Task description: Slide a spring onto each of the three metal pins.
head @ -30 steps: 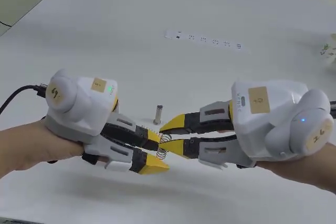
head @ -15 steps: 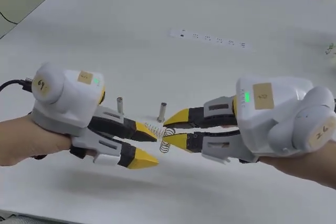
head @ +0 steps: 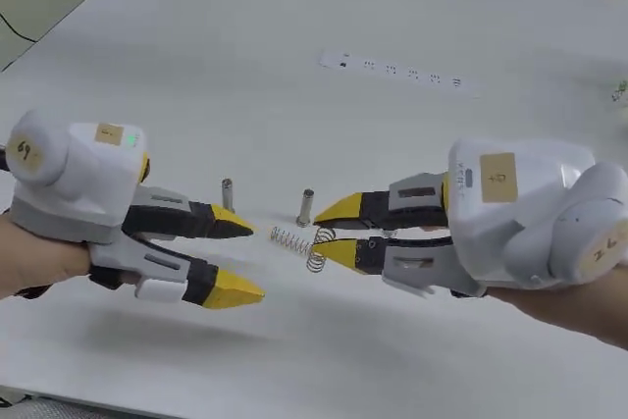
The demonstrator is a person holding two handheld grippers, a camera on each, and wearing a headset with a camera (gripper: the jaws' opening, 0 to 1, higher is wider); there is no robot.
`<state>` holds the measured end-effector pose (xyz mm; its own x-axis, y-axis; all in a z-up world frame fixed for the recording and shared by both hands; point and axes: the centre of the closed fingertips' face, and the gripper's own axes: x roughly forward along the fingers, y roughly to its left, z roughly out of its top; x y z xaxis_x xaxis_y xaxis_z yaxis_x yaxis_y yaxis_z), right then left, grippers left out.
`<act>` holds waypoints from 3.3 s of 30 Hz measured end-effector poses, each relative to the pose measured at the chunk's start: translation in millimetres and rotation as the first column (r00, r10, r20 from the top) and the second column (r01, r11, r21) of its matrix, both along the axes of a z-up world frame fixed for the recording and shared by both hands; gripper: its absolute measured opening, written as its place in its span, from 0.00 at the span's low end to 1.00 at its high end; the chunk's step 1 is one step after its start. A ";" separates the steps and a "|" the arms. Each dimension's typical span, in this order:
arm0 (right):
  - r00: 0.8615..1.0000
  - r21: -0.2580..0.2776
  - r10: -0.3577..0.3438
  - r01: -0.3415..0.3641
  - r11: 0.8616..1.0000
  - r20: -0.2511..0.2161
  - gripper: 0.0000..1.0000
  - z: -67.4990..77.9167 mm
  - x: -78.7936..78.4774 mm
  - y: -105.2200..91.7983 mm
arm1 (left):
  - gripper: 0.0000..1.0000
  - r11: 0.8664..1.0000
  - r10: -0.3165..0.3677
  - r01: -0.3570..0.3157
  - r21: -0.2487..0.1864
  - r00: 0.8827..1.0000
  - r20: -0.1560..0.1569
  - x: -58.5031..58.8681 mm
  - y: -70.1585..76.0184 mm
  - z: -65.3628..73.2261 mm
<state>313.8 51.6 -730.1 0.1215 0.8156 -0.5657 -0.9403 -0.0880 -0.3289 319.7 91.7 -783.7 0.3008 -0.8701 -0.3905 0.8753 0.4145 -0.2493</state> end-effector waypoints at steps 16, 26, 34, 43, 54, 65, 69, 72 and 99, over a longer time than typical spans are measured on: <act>0.999 -0.028 -0.012 0.013 1.000 0.048 0.07 -7.5 8.1 -7.7 | 0.82 0.981 0.195 -0.195 -0.001 0.981 0.007 11.0 44.5 -7.3; 0.997 -0.054 -0.022 0.026 0.998 0.078 0.07 -12.1 15.4 -17.5 | 0.91 0.955 0.295 -0.295 -0.040 0.955 -0.001 21.0 65.3 -2.6; 0.993 -0.045 -0.093 0.097 0.994 0.072 0.07 -10.1 35.7 -33.7 | 0.98 0.940 0.338 -0.338 -0.040 0.941 -0.003 21.6 76.2 -5.8; 0.980 -0.035 -0.178 0.181 0.983 0.085 0.07 -7.3 61.5 -52.1 | 0.98 0.934 0.355 -0.354 -0.041 0.935 -0.001 21.5 82.0 -6.3; 0.942 -0.022 -0.322 0.325 0.945 0.091 0.07 -3.0 105.5 -82.7 | 0.98 0.934 0.355 -0.355 -0.037 0.935 0.006 21.7 84.1 -5.7; 0.930 -0.014 -0.365 0.366 0.931 0.052 0.07 -8.7 114.5 -82.5 | 0.98 0.935 0.354 -0.354 -0.036 0.935 0.003 20.3 84.1 -5.6; 0.930 -0.020 -0.364 0.365 0.931 0.050 0.07 -11.0 114.4 -81.7 | 0.98 0.933 0.357 -0.357 -0.039 0.934 0.005 20.2 85.4 -4.2; 0.928 -0.020 -0.369 0.370 0.929 0.050 0.07 -11.6 115.5 -81.8 | 0.98 0.931 0.363 -0.363 -0.036 0.932 0.004 20.2 88.2 -5.2; 0.917 -0.035 -0.399 0.399 0.916 0.005 0.07 -29.8 122.1 -84.1 | 0.98 0.927 0.374 -0.374 -0.034 0.927 0.001 17.5 89.6 -4.8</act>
